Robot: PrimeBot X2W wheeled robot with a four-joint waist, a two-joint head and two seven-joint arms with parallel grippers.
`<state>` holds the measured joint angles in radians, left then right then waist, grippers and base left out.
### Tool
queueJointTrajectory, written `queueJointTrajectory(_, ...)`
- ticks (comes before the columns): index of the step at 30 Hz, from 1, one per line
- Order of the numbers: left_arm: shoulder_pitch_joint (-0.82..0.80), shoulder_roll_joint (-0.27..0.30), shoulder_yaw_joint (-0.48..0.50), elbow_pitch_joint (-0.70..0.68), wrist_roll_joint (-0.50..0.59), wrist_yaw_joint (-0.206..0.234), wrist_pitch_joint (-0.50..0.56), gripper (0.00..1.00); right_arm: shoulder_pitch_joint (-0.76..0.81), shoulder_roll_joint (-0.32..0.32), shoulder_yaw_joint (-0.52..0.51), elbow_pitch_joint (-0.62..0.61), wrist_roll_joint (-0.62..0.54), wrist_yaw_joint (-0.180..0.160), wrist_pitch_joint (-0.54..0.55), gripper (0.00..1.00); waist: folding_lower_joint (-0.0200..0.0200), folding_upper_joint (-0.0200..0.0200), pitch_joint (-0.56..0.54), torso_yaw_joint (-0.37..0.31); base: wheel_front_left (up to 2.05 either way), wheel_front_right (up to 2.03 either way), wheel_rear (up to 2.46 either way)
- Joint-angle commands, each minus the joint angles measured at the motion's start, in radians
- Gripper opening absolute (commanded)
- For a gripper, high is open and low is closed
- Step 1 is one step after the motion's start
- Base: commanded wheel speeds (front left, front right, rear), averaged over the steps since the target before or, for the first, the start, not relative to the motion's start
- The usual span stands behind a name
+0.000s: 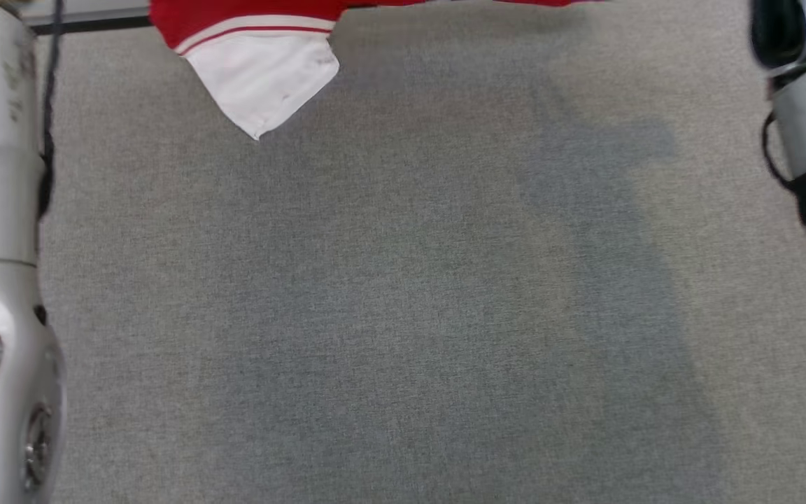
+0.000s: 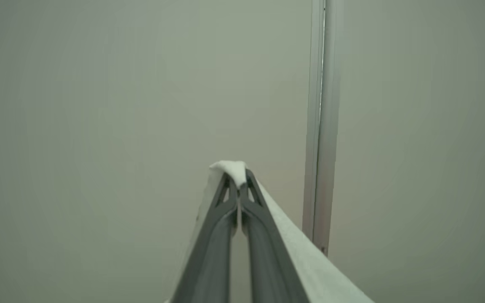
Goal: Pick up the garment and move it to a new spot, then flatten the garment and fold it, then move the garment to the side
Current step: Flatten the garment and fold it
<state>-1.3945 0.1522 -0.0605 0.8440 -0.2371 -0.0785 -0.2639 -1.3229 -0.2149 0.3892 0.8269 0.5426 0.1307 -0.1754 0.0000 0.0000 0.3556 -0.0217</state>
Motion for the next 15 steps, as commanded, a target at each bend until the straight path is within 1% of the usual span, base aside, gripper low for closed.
queueJointTrajectory(1,0.018,-0.004,0.001,0.014,0.005,-0.004,0.0,0.0,-0.011,0.005,0.007,0.019,0.014,0.0,-0.008,0.0,0.0,0.0,0.012,0.006,0.0,0.0,0.0)
queueJointTrajectory(4,0.065,-0.033,-0.002,0.088,-0.006,-0.015,0.0,0.0,0.005,0.025,0.065,0.11,0.038,0.0,-0.011,0.0,0.0,0.0,0.037,0.02,0.0,0.0,0.0)
queueJointTrajectory(8,0.154,-0.06,-0.006,0.164,-0.015,-0.027,0.0,0.0,0.06,0.043,0.132,0.184,0.085,0.0,-0.031,0.0,0.0,0.0,0.065,0.033,0.0,0.0,0.0)
queueJointTrajectory(12,0.269,-0.078,0.023,0.199,-0.047,-0.034,-0.001,0.0,0.163,0.048,0.199,0.211,0.146,0.0,-0.055,0.0,0.0,0.0,0.066,0.038,0.0,0.0,0.0)
queueJointTrajectory(15,0.354,-0.085,0.043,0.191,-0.064,-0.041,-0.001,0.0,0.256,0.041,0.237,0.204,0.202,0.0,-0.073,0.0,0.0,0.0,0.063,0.042,0.0,0.0,0.0)
